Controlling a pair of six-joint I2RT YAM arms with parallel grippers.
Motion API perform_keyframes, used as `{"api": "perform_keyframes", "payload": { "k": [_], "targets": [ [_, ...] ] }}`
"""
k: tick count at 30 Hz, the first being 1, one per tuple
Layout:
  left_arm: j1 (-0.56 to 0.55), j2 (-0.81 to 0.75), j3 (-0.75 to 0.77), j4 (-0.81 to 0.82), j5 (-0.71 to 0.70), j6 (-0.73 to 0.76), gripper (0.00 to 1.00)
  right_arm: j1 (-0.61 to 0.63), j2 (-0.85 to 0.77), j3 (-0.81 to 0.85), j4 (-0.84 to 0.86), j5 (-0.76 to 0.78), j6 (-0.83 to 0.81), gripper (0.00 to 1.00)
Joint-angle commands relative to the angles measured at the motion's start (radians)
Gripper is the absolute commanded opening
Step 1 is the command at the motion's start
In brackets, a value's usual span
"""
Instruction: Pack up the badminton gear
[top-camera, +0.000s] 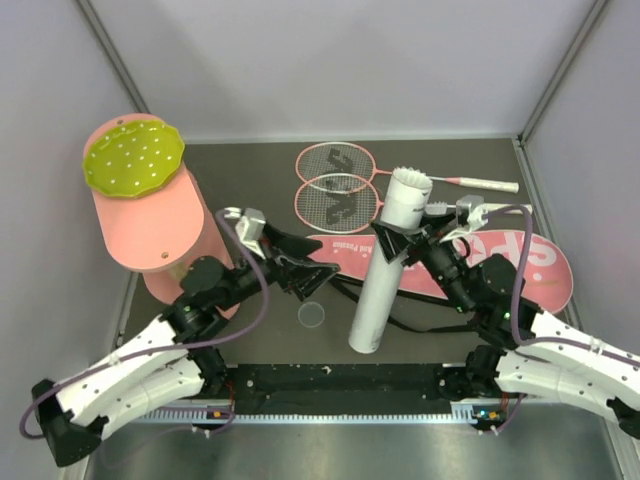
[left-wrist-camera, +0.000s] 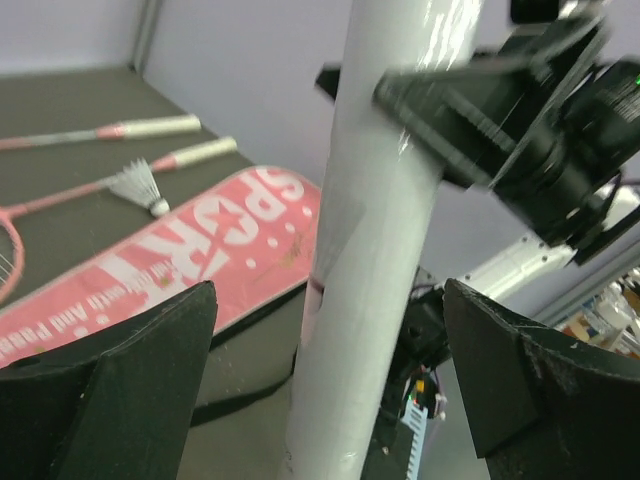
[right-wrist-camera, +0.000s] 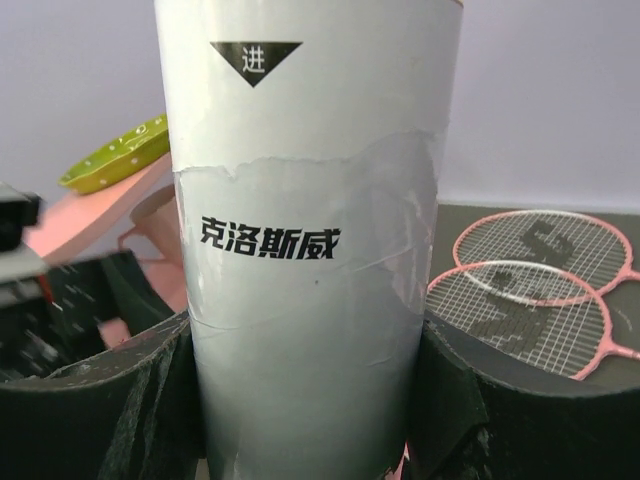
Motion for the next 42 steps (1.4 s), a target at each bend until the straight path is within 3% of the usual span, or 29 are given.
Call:
{"api": "perform_keyframes", "payload": {
  "k": [1, 6, 16, 24, 27, 28, 31, 32, 34, 35, 36, 39, 42],
  "targets": [
    [-0.021, 0.112, -0.081, 0.424, 0.104, -0.081, 0.99, -0.005, 0.052, 0.105, 0.051, 0.091, 0.167, 0.26],
    [-0.125, 0.195, 0.027, 0.325, 0.074, 0.064, 0.99, -0.004, 0.129, 0.151, 0.055, 0.064, 0.165, 0.27],
    [-0.163, 0.296, 0.08, 0.268, -0.04, 0.107, 0.97, -0.004, 0.132, 0.164, 0.028, 0.009, 0.26, 0.26],
    [-0.167, 0.413, 0.182, 0.24, -0.035, 0.139, 0.91, 0.0, 0.129, 0.157, 0.041, -0.011, 0.25, 0.27],
    [-0.167, 0.41, 0.169, 0.249, -0.026, 0.153, 0.8, 0.0, 0.098, 0.116, 0.049, -0.022, 0.267, 0.29],
    [-0.167, 0.399, 0.159, 0.256, -0.032, 0.153, 0.72, 0.0, 0.088, 0.108, 0.038, -0.019, 0.267, 0.31],
    [-0.163, 0.35, 0.09, 0.289, -0.083, 0.158, 0.6, 0.0, 0.058, 0.128, -0.085, 0.008, 0.252, 0.52],
    [-0.163, 0.33, 0.058, 0.298, -0.098, 0.161, 0.58, 0.0, 0.055, 0.141, -0.122, 0.018, 0.241, 0.64],
    [-0.154, 0.316, 0.036, 0.308, -0.132, 0.161, 0.58, 0.0, 0.045, 0.175, -0.204, 0.039, 0.188, 0.76],
    [-0.147, 0.305, 0.027, 0.303, -0.153, 0.163, 0.56, -0.002, 0.038, 0.18, -0.224, 0.047, 0.166, 0.91],
    [-0.137, 0.296, 0.025, 0.293, -0.158, 0.163, 0.54, 0.0, 0.029, 0.178, -0.242, 0.056, 0.146, 0.99],
    [-0.113, 0.25, 0.021, 0.24, -0.192, 0.185, 0.5, -0.002, -0.023, 0.151, -0.282, 0.068, 0.018, 0.99],
    [-0.113, 0.183, 0.001, 0.207, -0.262, 0.241, 0.48, -0.004, -0.078, 0.106, -0.391, 0.229, -0.009, 0.99]
  ]
}}
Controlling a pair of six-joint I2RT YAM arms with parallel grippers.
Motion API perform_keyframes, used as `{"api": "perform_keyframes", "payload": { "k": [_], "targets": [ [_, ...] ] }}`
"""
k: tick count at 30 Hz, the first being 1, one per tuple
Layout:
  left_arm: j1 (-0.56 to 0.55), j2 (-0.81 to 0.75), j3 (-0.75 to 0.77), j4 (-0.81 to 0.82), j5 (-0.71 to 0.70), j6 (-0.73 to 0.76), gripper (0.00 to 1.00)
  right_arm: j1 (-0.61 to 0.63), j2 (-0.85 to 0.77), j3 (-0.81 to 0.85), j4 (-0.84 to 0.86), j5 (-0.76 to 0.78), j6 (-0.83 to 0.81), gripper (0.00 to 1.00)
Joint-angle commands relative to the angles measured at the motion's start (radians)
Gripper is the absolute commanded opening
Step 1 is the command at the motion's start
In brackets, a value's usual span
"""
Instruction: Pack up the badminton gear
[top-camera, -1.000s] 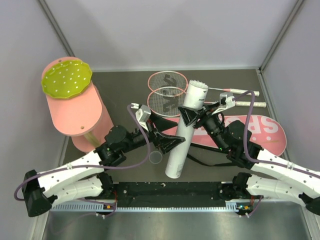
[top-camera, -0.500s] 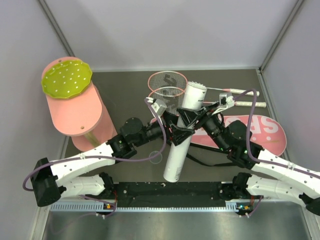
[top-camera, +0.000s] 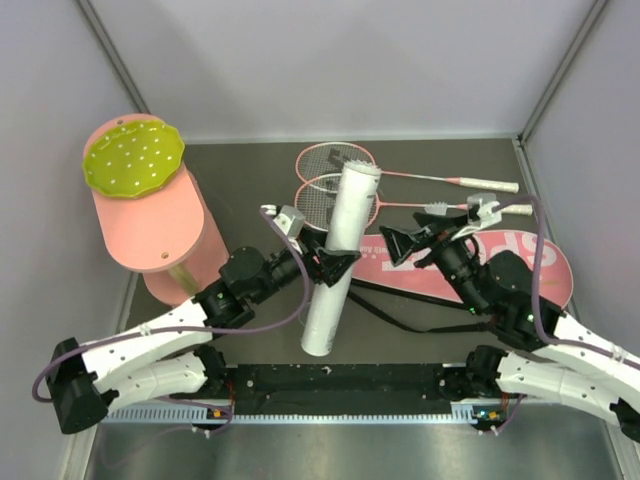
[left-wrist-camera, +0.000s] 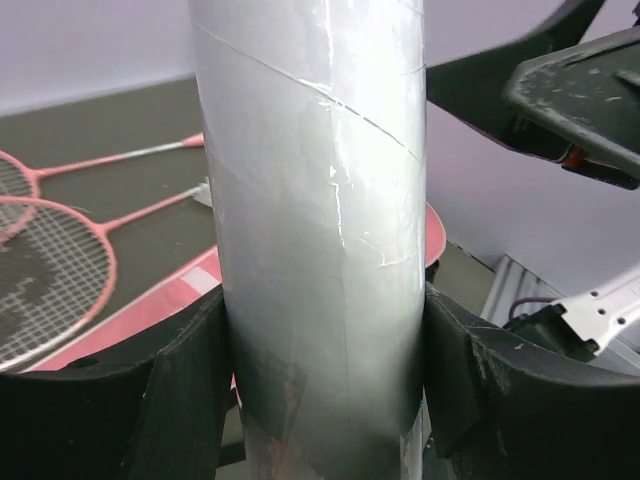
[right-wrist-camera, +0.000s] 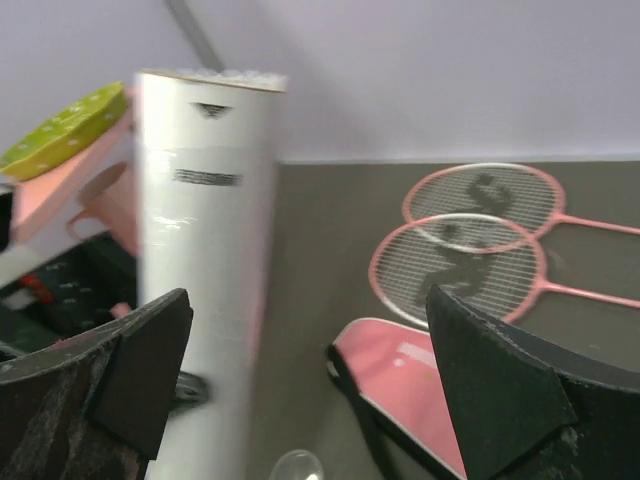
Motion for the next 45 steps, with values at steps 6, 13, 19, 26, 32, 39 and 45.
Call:
{"api": "perform_keyframes", "payload": {
  "k": [6, 13, 19, 26, 32, 39, 45],
  "targets": [
    [0.005, -0.233, 0.01, -0.084, -0.083, 0.135, 0.41, -0.158, -0.136, -0.177, -0.178, 0.383, -0.078, 0.99],
    [0.005, -0.329, 0.041, -0.196, -0.044, 0.18, 0.3, -0.844, 0.229, -0.001, -0.32, -0.348, 0.085, 0.99],
    [0.004, -0.336, 0.093, -0.268, 0.026, 0.229, 0.24, -0.851, 0.75, 0.461, -0.659, -0.075, 0.252, 0.99],
    [0.005, -0.316, 0.059, -0.204, 0.077, 0.214, 0.22, -0.852, 1.387, 1.186, -1.237, -0.014, 0.195, 0.85],
    [0.005, -0.319, 0.05, -0.206, 0.157, 0.168, 0.21, -0.848, 1.506, 1.236, -1.205, 0.044, 0.261, 0.86],
    [0.005, -0.369, 0.015, -0.229, 0.163, 0.183, 0.21, -0.819, 1.465, 1.069, -1.163, 0.111, 0.343, 0.53],
    [0.005, -0.417, 0.005, -0.233, 0.154, 0.151, 0.2, -0.812, 1.405, 0.937, -1.091, 0.095, 0.366, 0.02]
  ]
}}
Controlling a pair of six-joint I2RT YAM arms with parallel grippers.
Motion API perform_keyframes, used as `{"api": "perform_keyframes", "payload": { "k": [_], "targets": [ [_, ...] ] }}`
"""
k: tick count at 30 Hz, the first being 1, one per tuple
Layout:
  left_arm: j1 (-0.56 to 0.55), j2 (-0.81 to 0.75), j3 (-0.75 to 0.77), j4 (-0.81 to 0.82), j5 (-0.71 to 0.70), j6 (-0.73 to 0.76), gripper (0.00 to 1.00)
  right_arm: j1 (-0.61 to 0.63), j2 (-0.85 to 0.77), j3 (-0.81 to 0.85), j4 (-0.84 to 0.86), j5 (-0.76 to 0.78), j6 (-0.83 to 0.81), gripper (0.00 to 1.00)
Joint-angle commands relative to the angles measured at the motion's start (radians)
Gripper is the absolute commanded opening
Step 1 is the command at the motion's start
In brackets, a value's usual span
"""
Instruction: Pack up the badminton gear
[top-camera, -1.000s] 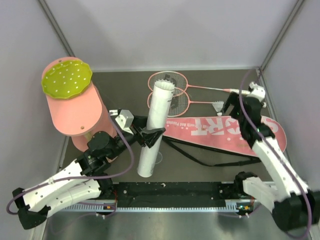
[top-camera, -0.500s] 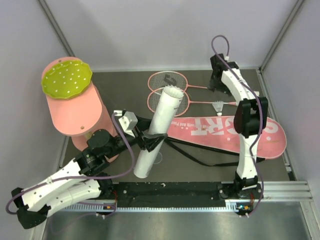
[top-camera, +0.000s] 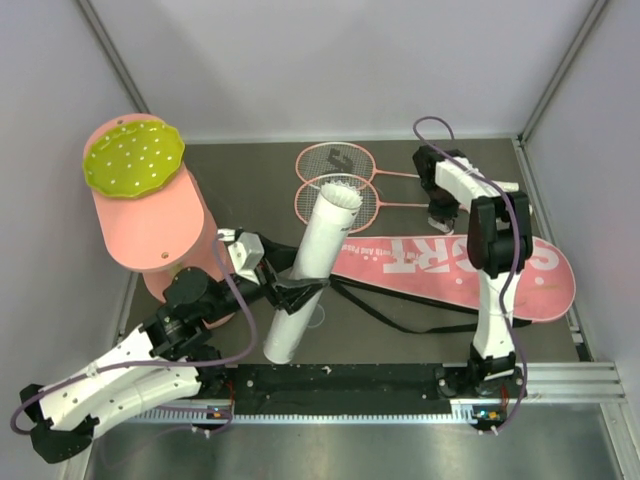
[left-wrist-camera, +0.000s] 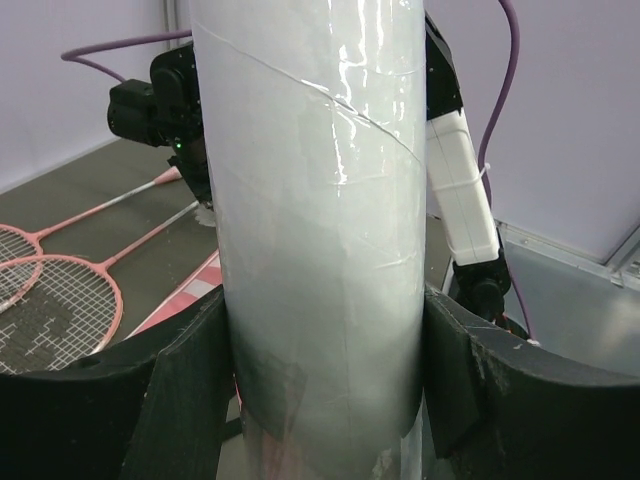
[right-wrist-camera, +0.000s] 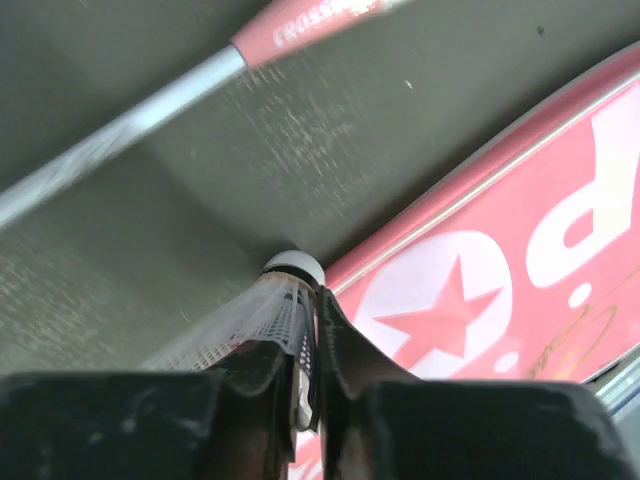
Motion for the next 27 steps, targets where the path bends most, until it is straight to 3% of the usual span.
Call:
{"api": "perform_keyframes", "payload": {
  "k": [1, 4, 12, 17, 21, 23, 27],
  "targets": [
    [0.0, -0.048, 0.004, 0.068, 0.014, -0.035, 0.2, 0.009, -0.105, -0.044, 0.036, 0.026, 0.055, 0.0],
    [0.0, -0.057, 0.012, 0.05, 0.022, -0.052, 0.2, 0.02, -0.186, -0.081, 0.059, 0.029, 0.055, 0.0],
    [0.0, -0.027, 0.013, -0.021, -0.039, -0.035, 0.19, 0.124, -0.479, -0.212, 0.197, -0.081, -0.155, 0.0],
    [0.0, 0.025, 0.024, -0.09, -0.064, 0.038, 0.18, 0.144, -0.822, -0.381, 0.39, -0.531, -0.299, 0.03],
    [0.0, 0.053, 0.01, -0.125, 0.002, 0.104, 0.19, 0.142, -1.042, -0.418, 0.43, -0.782, -0.289, 0.03],
    [0.0, 0.052, -0.013, -0.104, 0.096, 0.162, 0.19, 0.144, -1.101, -0.412, 0.444, -0.92, -0.285, 0.05],
    [0.0, 0.055, -0.054, -0.056, 0.151, 0.241, 0.18, 0.146, -1.17, -0.357, 0.421, -1.091, -0.288, 0.06]
  ]
}}
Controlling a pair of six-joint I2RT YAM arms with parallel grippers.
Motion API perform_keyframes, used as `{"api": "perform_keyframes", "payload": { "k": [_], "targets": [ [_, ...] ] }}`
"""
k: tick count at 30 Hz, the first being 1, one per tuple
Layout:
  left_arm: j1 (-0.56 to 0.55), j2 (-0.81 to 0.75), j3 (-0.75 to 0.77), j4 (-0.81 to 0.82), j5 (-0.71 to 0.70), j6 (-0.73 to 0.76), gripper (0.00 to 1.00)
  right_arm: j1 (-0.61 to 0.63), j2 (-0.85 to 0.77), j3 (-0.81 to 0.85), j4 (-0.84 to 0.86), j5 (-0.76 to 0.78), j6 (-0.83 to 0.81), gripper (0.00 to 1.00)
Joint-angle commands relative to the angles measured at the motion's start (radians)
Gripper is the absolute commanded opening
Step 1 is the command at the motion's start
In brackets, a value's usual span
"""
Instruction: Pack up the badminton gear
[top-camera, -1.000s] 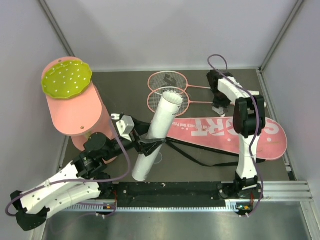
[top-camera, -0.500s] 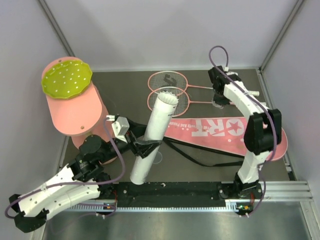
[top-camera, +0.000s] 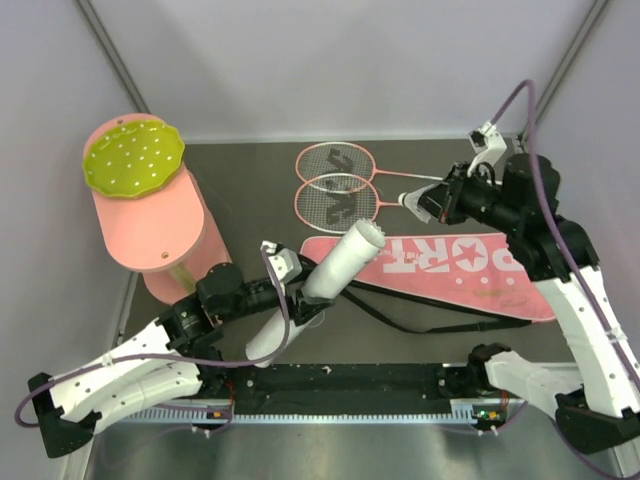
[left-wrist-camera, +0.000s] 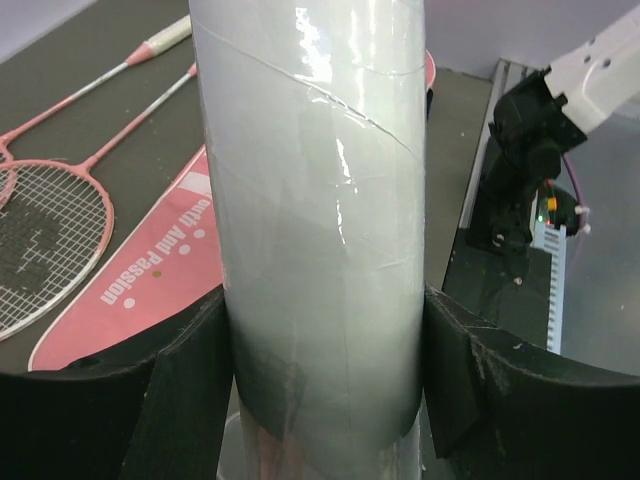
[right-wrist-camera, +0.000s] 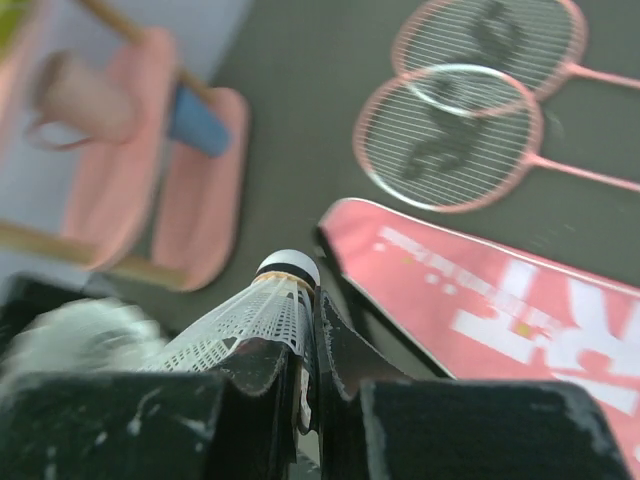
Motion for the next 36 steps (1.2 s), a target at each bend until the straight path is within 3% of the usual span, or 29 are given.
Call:
{"api": "perform_keyframes", "payload": {
  "k": [1, 8, 16, 21, 29, 30, 31, 36],
  "targets": [
    [-0.001, -0.007, -0.011, 0.099, 0.114, 0.139, 0.18, -0.003, -0.056, 0.053, 0.027, -0.302, -0.024, 0.06],
    [-0.001, 0.016, -0.006, 0.095, 0.217, 0.138, 0.14, -0.002, -0.141, 0.023, -0.021, -0.511, -0.067, 0.1],
    [-0.001, 0.013, -0.015, 0.125, 0.246, 0.107, 0.11, 0.0, -0.204, -0.033, -0.07, -0.598, -0.097, 0.16],
    [-0.001, 0.016, -0.012, 0.128, 0.271, 0.095, 0.1, 0.014, -0.219, -0.04, -0.07, -0.595, -0.09, 0.19],
    [-0.001, 0.016, -0.008, 0.148, 0.289, 0.084, 0.08, 0.135, -0.187, -0.045, -0.046, -0.431, -0.051, 0.22],
    [-0.001, 0.019, -0.008, 0.15, 0.292, 0.082, 0.08, 0.145, -0.182, -0.043, -0.044, -0.416, -0.044, 0.26],
    [-0.001, 0.022, -0.008, 0.151, 0.294, 0.079, 0.08, 0.153, -0.172, -0.04, -0.044, -0.382, -0.039, 0.38],
    [-0.001, 0.016, -0.015, 0.148, 0.297, 0.084, 0.07, 0.159, -0.161, -0.023, -0.093, -0.322, -0.065, 0.54]
  ]
}}
